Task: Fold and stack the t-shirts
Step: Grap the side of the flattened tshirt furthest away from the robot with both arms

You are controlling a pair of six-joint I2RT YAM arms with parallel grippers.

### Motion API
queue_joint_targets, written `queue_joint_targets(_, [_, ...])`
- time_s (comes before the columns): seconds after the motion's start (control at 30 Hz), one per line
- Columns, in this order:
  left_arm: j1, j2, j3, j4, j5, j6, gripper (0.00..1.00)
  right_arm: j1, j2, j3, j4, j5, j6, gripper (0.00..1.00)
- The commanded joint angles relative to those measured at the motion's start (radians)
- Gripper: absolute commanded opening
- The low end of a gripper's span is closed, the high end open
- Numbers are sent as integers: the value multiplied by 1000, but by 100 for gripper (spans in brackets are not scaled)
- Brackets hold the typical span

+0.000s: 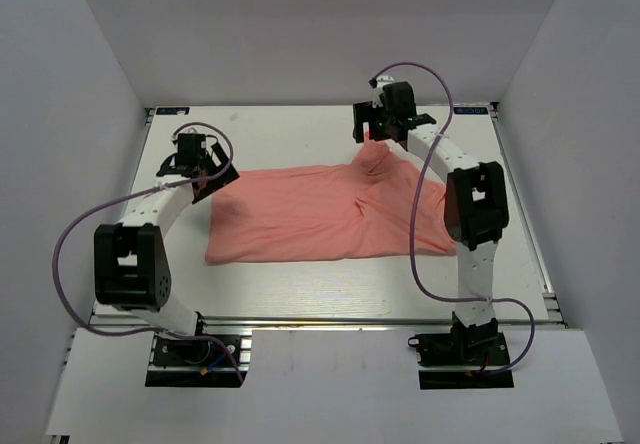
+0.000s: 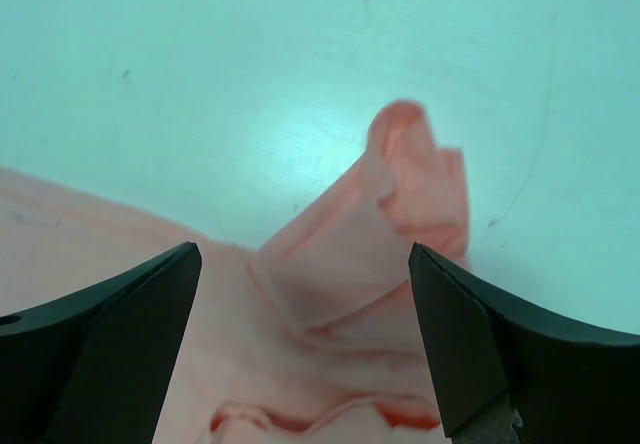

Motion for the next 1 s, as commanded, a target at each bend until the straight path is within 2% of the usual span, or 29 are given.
queue_joint_targets(0.0, [5,101,128,8,-67,47,100,0,106,174,-63,111,-17,90])
queue_joint_targets(0.17, [5,273,268,-18,-86,105,100,4,267,382,-98,202,-49,90])
queue_joint_targets(0.33, [5,406,329,-5,-77,115,98,3,351,449,-82,191,-59,90])
queue_joint_targets(0.53, [5,501,329,87,-57,96,89,3,413,466,12,166,-40,90])
queue_joint_targets(0.7, [5,521,283,112,-45,86,72,1,450,480,23,172,-25,89])
queue_joint_targets(0.77, [5,521,268,121,-32,86,64,0,466,488,27,172,-19,83])
queue_joint_targets(0.8, [5,521,256,130,-22,86,53,1,471,488,32,171,-17,77])
queue_joint_targets(0.83, [5,530,247,130,-9,76,43,0,482,491,34,168,-16,61])
queue_joint_targets(0.87, [5,530,246,140,-9,76,34,0,485,494,32,169,-5,53])
queue_joint_targets(0.9, [5,530,246,140,0,76,20,0,486,492,31,171,4,45])
queue_joint_targets(0.97, [-4,530,246,130,9,76,9,-2,480,488,31,180,18,18])
